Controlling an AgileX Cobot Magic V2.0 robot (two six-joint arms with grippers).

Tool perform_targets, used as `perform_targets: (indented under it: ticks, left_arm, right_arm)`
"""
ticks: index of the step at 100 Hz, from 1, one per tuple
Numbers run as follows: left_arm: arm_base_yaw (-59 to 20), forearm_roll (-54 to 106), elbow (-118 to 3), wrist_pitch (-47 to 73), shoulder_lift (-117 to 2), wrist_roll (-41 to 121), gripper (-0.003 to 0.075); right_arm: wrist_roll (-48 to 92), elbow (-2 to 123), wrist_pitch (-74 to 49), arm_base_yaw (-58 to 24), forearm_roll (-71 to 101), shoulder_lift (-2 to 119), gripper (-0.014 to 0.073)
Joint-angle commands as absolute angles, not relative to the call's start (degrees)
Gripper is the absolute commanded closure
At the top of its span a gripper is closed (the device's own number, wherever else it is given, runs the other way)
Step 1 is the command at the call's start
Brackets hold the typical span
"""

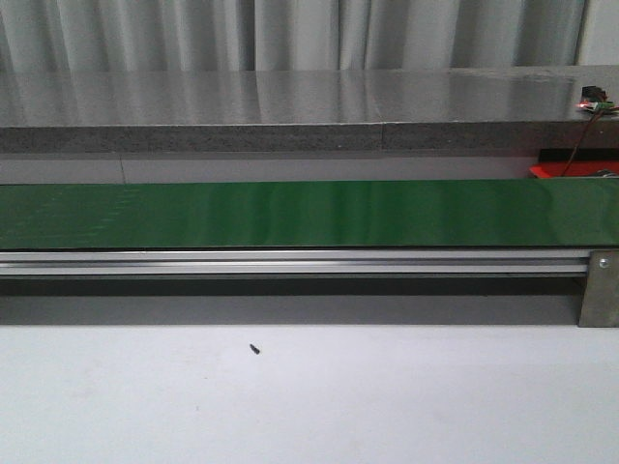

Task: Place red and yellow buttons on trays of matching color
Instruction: 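Move the open left gripper over a yellow button in the cluster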

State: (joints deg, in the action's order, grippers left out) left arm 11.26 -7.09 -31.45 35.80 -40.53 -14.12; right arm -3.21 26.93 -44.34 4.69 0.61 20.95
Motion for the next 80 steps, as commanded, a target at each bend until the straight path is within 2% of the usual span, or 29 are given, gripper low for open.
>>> perform_targets:
  ticks: [1, 28, 61, 70, 75, 80]
  left_arm:
    - [14.5, -6.4, -33.0, 31.4, -41.8, -14.6, 0.074]
    - [26.3, 3.7, -35.0, 28.4, -46.8, -6.3, 0.0739]
    - [28.2, 4.4, -42.4, 25.7, -58.9, -6.0, 0.0733]
    - [28.2, 4.7, -45.1, 26.5, -63.0, -6.0, 0.0676]
    - [28.2, 4.8, -47.1, 27.4, -65.4, -6.0, 0.061]
    - [28.2, 4.8, -48.9, 28.2, -67.8, -6.0, 0.0509]
  right_arm:
    - [-3.3, 28.4, -40.9, 4.5, 0.7, 21.4, 0.0652]
    - [-3.3, 28.4, -40.9, 4.5, 0.7, 21.4, 0.0652]
    - [-3.3, 28.4, -40.9, 4.5, 0.7, 21.4, 0.0652]
    - [-3.3, 28.4, -40.9, 4.5, 0.7, 21.4, 0.0652]
    - [-3.3, 28.4, -40.9, 4.5, 0.7, 21.4, 0.0652]
    - [-3.3, 28.4, -40.9, 4.5, 0.7, 21.4, 0.0652]
